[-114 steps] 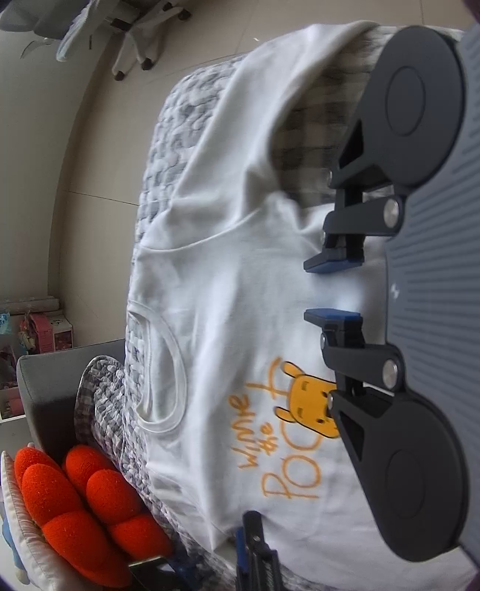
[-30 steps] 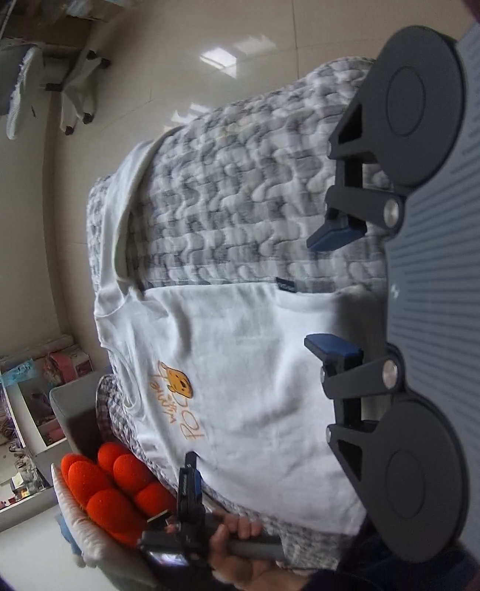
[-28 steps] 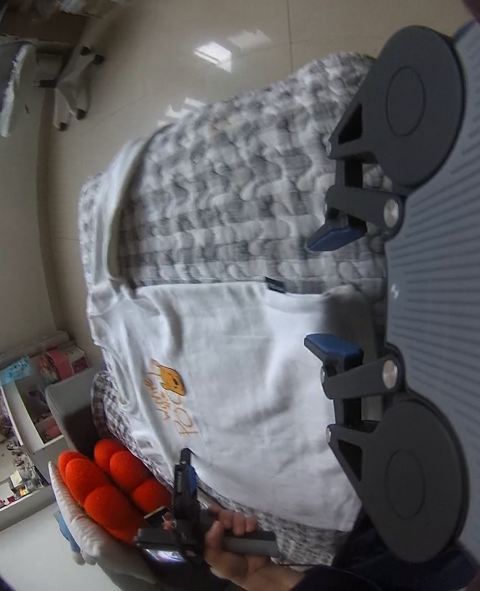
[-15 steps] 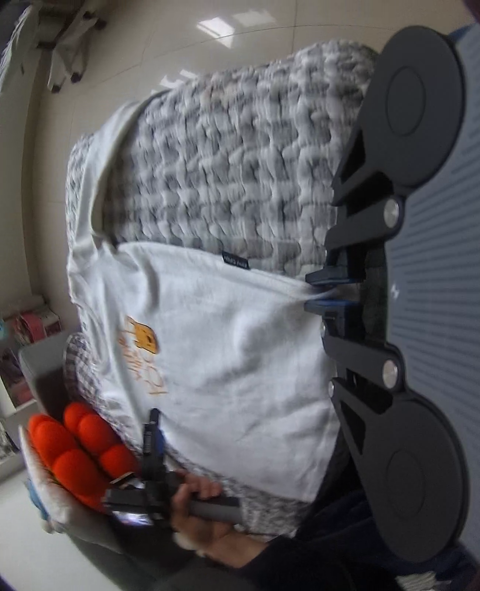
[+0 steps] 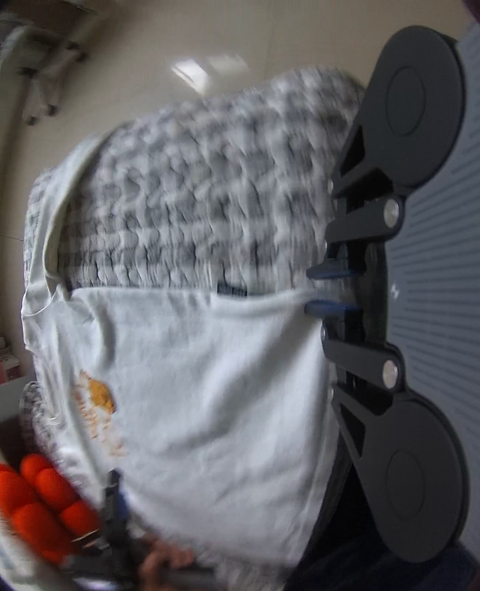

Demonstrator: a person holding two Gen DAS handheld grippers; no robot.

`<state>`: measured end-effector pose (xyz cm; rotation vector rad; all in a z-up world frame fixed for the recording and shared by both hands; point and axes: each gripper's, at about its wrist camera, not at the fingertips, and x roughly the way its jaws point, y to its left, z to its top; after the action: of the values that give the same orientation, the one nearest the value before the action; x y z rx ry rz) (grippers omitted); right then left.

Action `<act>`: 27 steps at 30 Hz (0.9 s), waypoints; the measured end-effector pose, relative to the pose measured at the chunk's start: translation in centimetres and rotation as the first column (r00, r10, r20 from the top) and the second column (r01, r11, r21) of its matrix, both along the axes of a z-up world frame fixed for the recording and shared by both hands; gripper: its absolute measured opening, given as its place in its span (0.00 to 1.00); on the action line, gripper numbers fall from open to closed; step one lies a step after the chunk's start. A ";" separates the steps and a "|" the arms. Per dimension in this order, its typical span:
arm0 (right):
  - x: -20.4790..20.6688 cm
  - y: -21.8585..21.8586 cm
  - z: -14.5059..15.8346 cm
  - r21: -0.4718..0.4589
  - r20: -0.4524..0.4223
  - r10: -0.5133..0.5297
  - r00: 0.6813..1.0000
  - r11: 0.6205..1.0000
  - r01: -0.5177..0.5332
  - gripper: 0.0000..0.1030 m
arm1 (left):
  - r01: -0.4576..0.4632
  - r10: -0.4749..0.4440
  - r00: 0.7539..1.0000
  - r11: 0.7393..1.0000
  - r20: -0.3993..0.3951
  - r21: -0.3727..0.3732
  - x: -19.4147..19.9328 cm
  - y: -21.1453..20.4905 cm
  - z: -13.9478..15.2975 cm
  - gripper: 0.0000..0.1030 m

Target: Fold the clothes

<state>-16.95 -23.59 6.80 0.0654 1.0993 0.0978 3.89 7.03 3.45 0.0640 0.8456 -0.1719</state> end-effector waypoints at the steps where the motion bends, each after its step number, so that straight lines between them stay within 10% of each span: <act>1: 0.0 0.4 0.4 -0.024 0.027 0.019 0.999 1.000 -0.018 0.23 | 0.000 0.000 1.000 1.000 0.000 0.000 0.0 0.0 0.0 0.56; 7: 1.2 4.3 2.9 -0.117 0.198 0.152 0.968 0.984 -0.131 0.28 | -0.010 0.010 1.000 1.000 -0.009 -0.029 0.1 0.5 0.2 0.56; 14: 3.7 9.2 -0.2 -0.032 0.175 0.317 0.932 0.948 -0.317 0.28 | -0.008 0.008 1.000 1.000 -0.009 -0.026 0.2 0.4 0.2 0.56; 27: 7.6 3.7 0.6 -0.026 0.174 0.210 0.962 0.978 -0.209 0.31 | -0.015 0.015 1.000 0.999 -0.014 -0.049 0.5 0.6 0.2 0.56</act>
<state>-9.35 -19.86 7.38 -0.0659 0.9270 0.2849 4.40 7.64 3.68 0.0105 0.8551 -0.1792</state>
